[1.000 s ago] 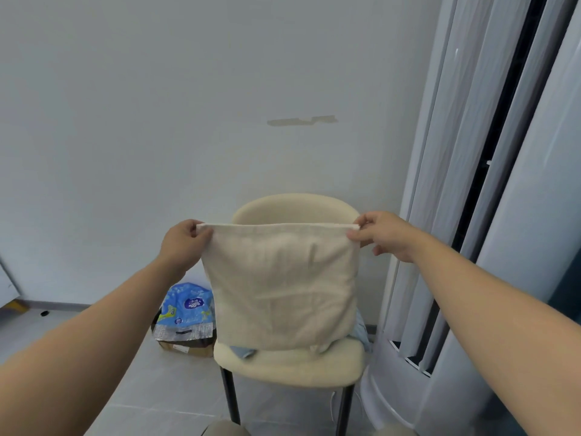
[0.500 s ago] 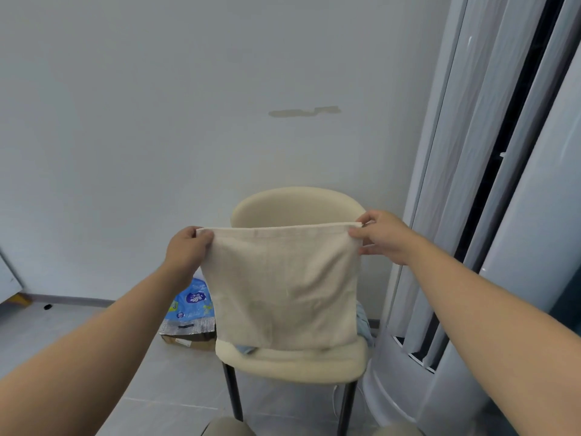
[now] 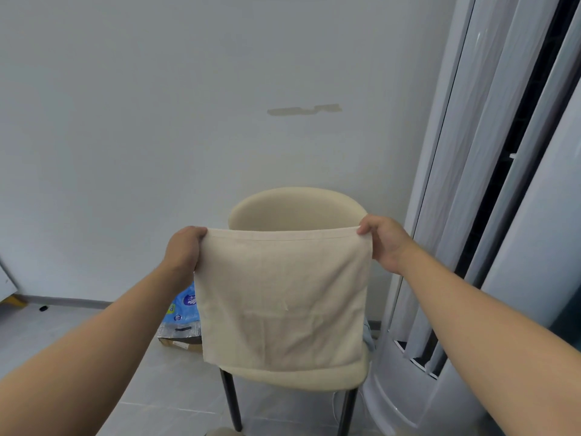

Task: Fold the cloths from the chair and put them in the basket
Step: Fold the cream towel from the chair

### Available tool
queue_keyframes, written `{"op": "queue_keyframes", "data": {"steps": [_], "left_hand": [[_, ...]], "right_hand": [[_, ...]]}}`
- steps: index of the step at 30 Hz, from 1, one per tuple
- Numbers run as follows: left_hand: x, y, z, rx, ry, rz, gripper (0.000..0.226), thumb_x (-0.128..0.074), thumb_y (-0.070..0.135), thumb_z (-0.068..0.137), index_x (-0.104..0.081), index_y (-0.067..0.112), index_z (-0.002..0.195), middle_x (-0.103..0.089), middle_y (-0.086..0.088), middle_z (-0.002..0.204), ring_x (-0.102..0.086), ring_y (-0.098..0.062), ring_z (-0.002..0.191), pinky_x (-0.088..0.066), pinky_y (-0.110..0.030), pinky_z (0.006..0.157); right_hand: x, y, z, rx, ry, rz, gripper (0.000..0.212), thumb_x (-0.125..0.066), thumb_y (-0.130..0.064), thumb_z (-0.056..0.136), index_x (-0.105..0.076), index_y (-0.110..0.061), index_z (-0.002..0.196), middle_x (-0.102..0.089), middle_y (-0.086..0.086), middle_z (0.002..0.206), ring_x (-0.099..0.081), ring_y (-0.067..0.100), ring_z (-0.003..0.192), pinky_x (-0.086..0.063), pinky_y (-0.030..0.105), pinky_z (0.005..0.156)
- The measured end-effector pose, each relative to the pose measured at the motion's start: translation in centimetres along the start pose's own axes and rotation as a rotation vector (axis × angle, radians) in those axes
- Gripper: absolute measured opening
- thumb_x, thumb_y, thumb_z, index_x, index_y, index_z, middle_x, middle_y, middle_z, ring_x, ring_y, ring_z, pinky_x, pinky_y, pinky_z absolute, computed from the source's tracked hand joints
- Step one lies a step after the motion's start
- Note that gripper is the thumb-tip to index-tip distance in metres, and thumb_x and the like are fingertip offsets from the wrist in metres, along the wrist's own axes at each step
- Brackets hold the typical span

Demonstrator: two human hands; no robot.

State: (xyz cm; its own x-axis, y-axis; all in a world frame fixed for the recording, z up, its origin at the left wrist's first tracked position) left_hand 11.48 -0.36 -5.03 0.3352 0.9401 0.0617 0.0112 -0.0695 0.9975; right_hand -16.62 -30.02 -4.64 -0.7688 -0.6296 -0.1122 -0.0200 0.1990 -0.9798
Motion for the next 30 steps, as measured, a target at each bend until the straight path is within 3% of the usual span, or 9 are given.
{"op": "queue_keyframes", "data": {"steps": [2,5,8,10,13,19,22,27,30], "left_hand": [[0.0,-0.3,0.6,0.058,0.035,0.05,0.013,-0.063,0.025,0.095,-0.064,0.013,0.092,-0.062,-0.008,0.099,-0.056,-0.026,0.092,-0.05,-0.042,0.089],[-1.5,-0.9,0.9,0.098,-0.009,0.091,0.016,-0.071,0.019,0.092,-0.064,0.005,0.089,-0.06,-0.015,0.092,-0.054,-0.026,0.081,-0.049,-0.04,0.074],[-3.8,-0.6,-0.5,0.044,-0.084,0.106,0.01,-0.07,0.007,0.09,-0.063,0.002,0.085,-0.061,-0.018,0.087,-0.058,-0.028,0.075,-0.057,-0.04,0.069],[-5.3,-0.4,-1.9,-0.006,-0.121,0.106,0.01,-0.069,0.004,0.089,-0.063,0.004,0.081,-0.065,-0.019,0.089,-0.066,-0.03,0.076,-0.062,-0.039,0.067],[-7.3,0.0,-3.9,-0.074,-0.167,0.1,0.018,-0.074,0.016,0.081,-0.066,0.008,0.094,-0.072,-0.019,0.099,-0.074,-0.032,0.084,-0.065,-0.046,0.07],[-9.7,1.2,-6.7,-0.215,-0.284,0.14,0.015,-0.073,0.027,0.087,-0.067,0.02,0.099,-0.078,-0.001,0.081,-0.076,-0.026,0.081,-0.061,-0.055,0.082],[-9.8,1.8,-7.5,-0.26,-0.291,0.155,0.011,-0.07,0.029,0.091,-0.068,0.021,0.098,-0.078,0.0,0.08,-0.076,-0.025,0.081,-0.061,-0.054,0.081],[-9.5,2.2,-8.6,-0.275,-0.338,0.149,0.007,-0.069,0.025,0.096,-0.07,0.02,0.1,-0.078,-0.003,0.082,-0.076,-0.027,0.083,-0.061,-0.054,0.083],[-9.5,2.4,-9.1,-0.255,-0.362,0.097,0.013,-0.067,0.029,0.097,-0.072,0.017,0.103,-0.078,-0.007,0.087,-0.075,-0.03,0.088,-0.061,-0.055,0.085]], "right_hand": [[0.5,0.1,0.6,0.007,0.102,-0.057,0.014,-0.064,-0.006,0.067,-0.06,-0.012,0.079,-0.056,0.008,0.075,-0.052,0.024,0.062,-0.047,0.028,0.056],[0.8,-0.2,1.1,0.072,0.262,-0.162,0.015,-0.069,-0.008,0.069,-0.063,-0.012,0.082,-0.065,0.012,0.084,-0.062,0.027,0.072,-0.055,0.037,0.066],[-0.7,-0.6,0.3,0.14,0.312,-0.227,0.02,-0.068,-0.011,0.069,-0.059,-0.014,0.086,-0.064,0.01,0.083,-0.062,0.028,0.071,-0.06,0.043,0.064],[-3.1,-0.6,-0.6,0.153,0.224,-0.281,0.018,-0.063,-0.005,0.08,-0.056,-0.013,0.094,-0.063,0.01,0.084,-0.062,0.028,0.063,-0.061,0.045,0.059],[-7.4,-0.8,-2.2,0.166,0.011,-0.351,0.017,-0.054,0.001,0.087,-0.063,-0.01,0.096,-0.061,0.011,0.084,-0.064,0.028,0.058,-0.062,0.041,0.056],[-11.4,-0.8,-3.7,0.154,-0.193,-0.368,0.023,-0.054,0.002,0.087,-0.076,-0.003,0.086,-0.073,0.022,0.099,-0.076,0.036,0.079,-0.065,0.04,0.073],[-11.9,-0.7,-3.9,0.157,-0.25,-0.392,0.028,-0.049,0.005,0.087,-0.075,-0.002,0.096,-0.076,0.022,0.086,-0.077,0.031,0.082,-0.063,0.04,0.082],[-11.6,-1.3,-4.0,0.339,-0.251,-0.598,0.011,-0.078,-0.013,0.083,-0.076,-0.011,0.093,-0.077,0.01,0.077,-0.075,0.018,0.076,-0.062,0.034,0.075],[-11.8,-2.3,-4.5,0.498,-0.206,-0.793,0.007,-0.078,-0.028,0.086,-0.072,-0.023,0.087,-0.07,-0.003,0.072,-0.058,0.005,0.061,-0.044,0.022,0.056]]}}
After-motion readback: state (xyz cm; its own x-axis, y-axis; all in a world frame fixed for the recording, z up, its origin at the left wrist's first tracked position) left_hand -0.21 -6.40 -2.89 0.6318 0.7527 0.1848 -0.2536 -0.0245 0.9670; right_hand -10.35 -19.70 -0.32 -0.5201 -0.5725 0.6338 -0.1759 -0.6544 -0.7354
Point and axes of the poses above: each hand's wrist, its own z-axis towards the middle knuckle, its own x-axis out of the back of the hand, y = z × x, the point moved 8 cm from there along z, towards the middle knuckle
